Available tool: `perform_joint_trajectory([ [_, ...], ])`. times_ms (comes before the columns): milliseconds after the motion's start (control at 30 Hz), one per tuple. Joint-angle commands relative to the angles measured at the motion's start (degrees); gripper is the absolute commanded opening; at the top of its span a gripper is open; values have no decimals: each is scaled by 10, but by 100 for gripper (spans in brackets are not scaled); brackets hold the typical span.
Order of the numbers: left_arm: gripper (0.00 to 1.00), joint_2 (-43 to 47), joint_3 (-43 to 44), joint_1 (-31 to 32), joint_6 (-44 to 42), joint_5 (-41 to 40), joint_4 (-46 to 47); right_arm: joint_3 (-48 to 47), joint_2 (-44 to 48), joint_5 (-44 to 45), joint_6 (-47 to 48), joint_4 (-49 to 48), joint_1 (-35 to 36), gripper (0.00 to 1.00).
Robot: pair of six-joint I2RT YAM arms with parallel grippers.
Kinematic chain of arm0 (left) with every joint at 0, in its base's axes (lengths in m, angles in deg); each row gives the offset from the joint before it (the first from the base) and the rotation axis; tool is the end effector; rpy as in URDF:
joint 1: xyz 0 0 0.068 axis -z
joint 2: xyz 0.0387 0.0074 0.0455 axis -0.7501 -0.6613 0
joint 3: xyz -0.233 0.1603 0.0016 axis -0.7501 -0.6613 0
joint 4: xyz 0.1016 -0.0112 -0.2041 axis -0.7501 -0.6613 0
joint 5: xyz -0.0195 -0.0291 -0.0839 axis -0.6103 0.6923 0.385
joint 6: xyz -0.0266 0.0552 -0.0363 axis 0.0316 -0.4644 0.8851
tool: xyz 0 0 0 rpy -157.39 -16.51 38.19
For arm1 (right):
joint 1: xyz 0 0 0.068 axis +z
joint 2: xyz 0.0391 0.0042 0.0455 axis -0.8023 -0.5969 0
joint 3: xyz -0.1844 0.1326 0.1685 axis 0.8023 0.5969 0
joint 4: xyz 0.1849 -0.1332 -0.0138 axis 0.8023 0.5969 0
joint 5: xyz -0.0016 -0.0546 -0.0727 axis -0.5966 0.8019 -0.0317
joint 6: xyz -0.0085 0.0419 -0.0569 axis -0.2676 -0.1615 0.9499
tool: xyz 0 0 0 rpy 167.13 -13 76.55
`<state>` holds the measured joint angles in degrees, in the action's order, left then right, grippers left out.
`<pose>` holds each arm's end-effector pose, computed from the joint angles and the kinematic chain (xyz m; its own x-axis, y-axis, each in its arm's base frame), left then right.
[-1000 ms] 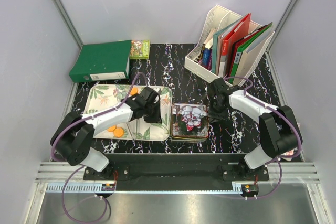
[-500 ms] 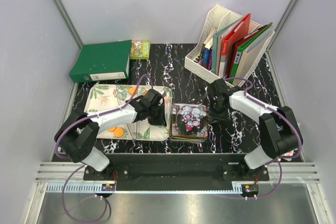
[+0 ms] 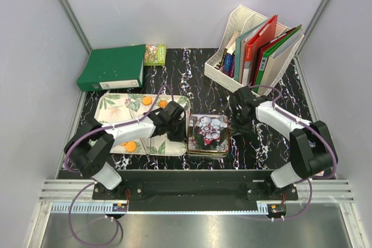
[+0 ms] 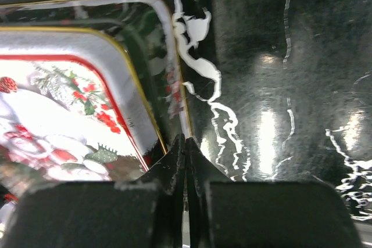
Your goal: Pack the cookies
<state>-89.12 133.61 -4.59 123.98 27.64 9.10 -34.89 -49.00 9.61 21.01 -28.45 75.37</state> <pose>0.1950 -0.2041 0.1825 -0.9476 0.0868 -0.3074 0.2236 0.8675 -0.4444 0.2278 0.1015 0.1944 -0.9742 0.1531 -0.1660 0.1055 0.9585 0.2649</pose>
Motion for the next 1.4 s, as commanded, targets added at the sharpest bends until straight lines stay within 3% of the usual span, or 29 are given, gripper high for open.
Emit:
perform_joint_trajectory([
  [0, 8, -1, 17, 4, 6, 6, 27, 1, 21, -30, -3, -23, 3, 0],
  [533, 9, 48, -2, 2, -29, -62, -35, -3, 23, 8, 10, -3, 2, 0],
  [1367, 11, 37, 82, 2, -22, -31, -43, -58, -6, 6, 28, 16, 1, 0],
])
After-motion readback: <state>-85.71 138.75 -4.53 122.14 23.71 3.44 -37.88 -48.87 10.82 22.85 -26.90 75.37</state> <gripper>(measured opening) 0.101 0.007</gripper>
